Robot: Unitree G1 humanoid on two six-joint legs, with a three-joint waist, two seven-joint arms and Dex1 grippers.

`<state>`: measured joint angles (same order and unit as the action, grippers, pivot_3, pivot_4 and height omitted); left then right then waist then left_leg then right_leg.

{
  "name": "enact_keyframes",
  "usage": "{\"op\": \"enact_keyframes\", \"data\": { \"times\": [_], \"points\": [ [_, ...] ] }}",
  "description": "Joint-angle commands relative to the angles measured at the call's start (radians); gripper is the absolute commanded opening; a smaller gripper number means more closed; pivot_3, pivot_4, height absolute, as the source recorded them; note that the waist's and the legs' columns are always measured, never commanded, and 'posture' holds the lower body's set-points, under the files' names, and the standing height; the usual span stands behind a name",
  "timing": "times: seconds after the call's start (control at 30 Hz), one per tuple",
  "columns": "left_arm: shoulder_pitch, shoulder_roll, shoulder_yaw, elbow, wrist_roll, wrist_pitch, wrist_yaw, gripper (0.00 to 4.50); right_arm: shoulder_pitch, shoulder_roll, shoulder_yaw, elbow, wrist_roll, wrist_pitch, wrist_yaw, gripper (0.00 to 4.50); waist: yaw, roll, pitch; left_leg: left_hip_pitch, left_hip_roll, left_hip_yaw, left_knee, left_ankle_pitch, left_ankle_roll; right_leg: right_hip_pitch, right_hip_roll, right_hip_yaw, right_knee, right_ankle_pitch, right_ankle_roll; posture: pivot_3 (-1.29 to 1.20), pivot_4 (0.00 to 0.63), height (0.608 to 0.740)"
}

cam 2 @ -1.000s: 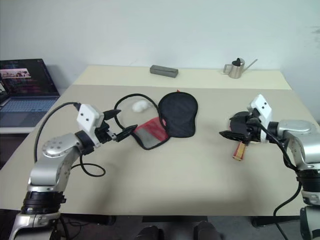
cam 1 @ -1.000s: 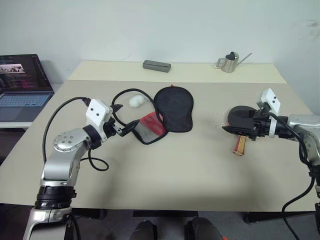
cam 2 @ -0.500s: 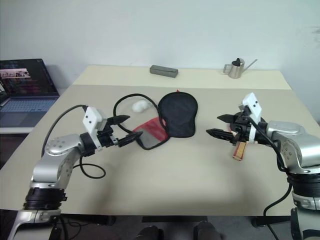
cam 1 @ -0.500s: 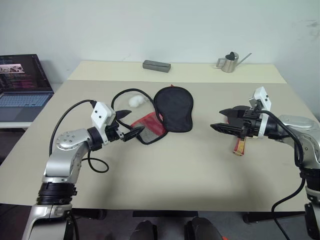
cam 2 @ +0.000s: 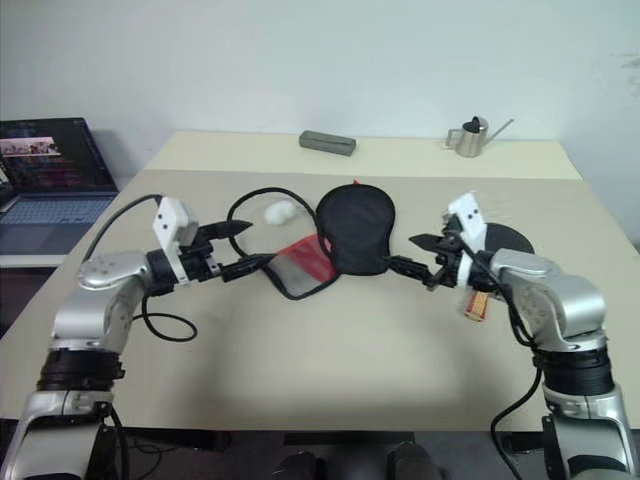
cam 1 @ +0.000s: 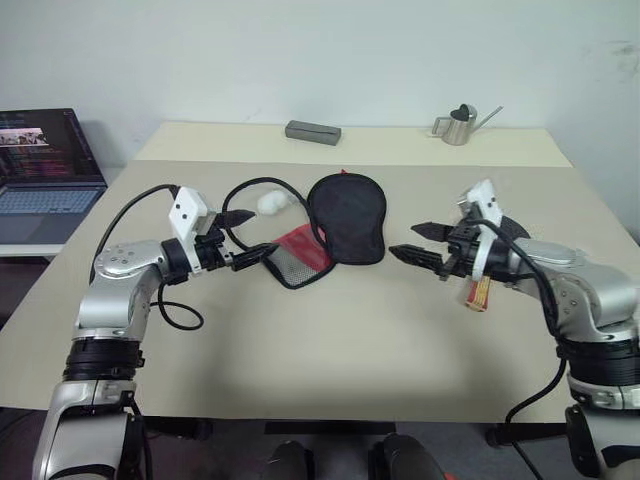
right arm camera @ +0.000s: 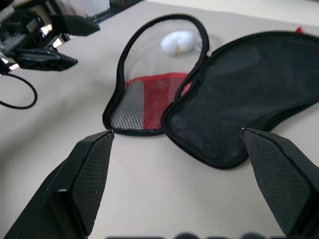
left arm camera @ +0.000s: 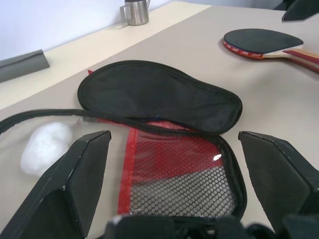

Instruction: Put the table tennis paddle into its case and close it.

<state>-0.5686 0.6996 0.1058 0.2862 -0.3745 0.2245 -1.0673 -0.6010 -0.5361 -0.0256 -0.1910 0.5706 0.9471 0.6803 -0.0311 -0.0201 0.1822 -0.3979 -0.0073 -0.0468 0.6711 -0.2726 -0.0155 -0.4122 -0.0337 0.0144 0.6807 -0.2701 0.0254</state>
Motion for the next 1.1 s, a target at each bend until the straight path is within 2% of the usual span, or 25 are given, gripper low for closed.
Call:
{"op": "enact_keyframes", "data": {
  "times": [0.03,0.23,0.4,0.53,0.73,0.87,1.07,1.1],
  "points": [
    [-0.016,0.027,0.028,0.003,-0.007,-0.021,-0.03,4.5,-0.055,0.041,0.025,0.013,-0.018,-0.024,-0.028,4.48,-0.001,0.0,0.0,0.0,0.0,0.0,0.0,0.0,0.0,0.0,0.0,0.0,0.0,0.0,0.0,0.0,0.15,0.74],
    [0.005,0.043,0.032,-0.011,-0.007,-0.022,-0.046,4.5,-0.184,0.14,0.086,0.212,-0.106,-0.058,-0.084,4.48,-0.002,0.0,0.0,0.001,0.0,0.0,0.0,0.0,0.0,0.0,0.001,0.0,0.001,0.0,0.0,0.0,0.15,0.74],
    [0.039,0.047,0.048,-0.047,-0.01,-0.011,-0.021,4.5,-0.287,0.195,0.122,0.47,-0.237,-0.199,-0.128,4.48,-0.002,0.0,0.0,0.0,0.0,0.001,0.0,0.0,0.0,-0.001,0.0,0.0,0.001,0.0,0.0,0.0,0.15,0.74],
    [0.06,0.058,0.057,-0.077,-0.009,-0.002,-0.007,4.5,-0.353,0.222,0.125,0.682,-0.324,-0.337,-0.145,4.48,-0.002,0.0,0.0,0.0,0.0,0.001,-0.001,0.0,0.0,-0.002,0.0,0.0,0.001,0.0,0.0,0.0,0.15,0.74],
    [0.074,0.068,0.063,-0.11,-0.008,0.012,0.01,4.5,-0.413,0.261,0.095,0.904,-0.367,-0.434,-0.143,4.48,-0.003,0.0,0.0,0.0,0.0,0.003,-0.001,0.0,0.0,-0.003,0.0,0.0,0.001,0.0,0.0,0.0,0.15,0.74],
    [0.075,0.069,0.061,-0.127,-0.006,0.019,0.017,4.5,-0.432,0.277,0.075,1.021,-0.379,-0.461,-0.149,4.48,-0.004,0.0,0.0,0.0,0.0,0.003,-0.002,0.0,0.0,-0.003,0.0,0.001,0.001,0.0,0.0,0.0,0.15,0.74],
    [0.071,0.073,0.059,-0.142,-0.012,0.032,0.01,4.5,-0.436,0.288,0.054,1.07,-0.388,-0.456,-0.125,4.48,-0.004,0.0,0.0,0.0,0.001,0.004,-0.003,0.0,0.0,-0.004,0.0,0.001,0.001,0.0,0.0,0.0,0.15,0.74],
    [0.069,0.073,0.057,-0.142,-0.014,0.035,0.004,4.5,-0.436,0.291,0.051,1.067,-0.389,-0.451,-0.122,4.31,-0.004,0.0,0.0,0.0,0.001,0.004,-0.003,0.0,0.0,-0.004,0.0,0.001,0.001,0.0,0.0,0.0,0.15,0.74]
  ]
}}
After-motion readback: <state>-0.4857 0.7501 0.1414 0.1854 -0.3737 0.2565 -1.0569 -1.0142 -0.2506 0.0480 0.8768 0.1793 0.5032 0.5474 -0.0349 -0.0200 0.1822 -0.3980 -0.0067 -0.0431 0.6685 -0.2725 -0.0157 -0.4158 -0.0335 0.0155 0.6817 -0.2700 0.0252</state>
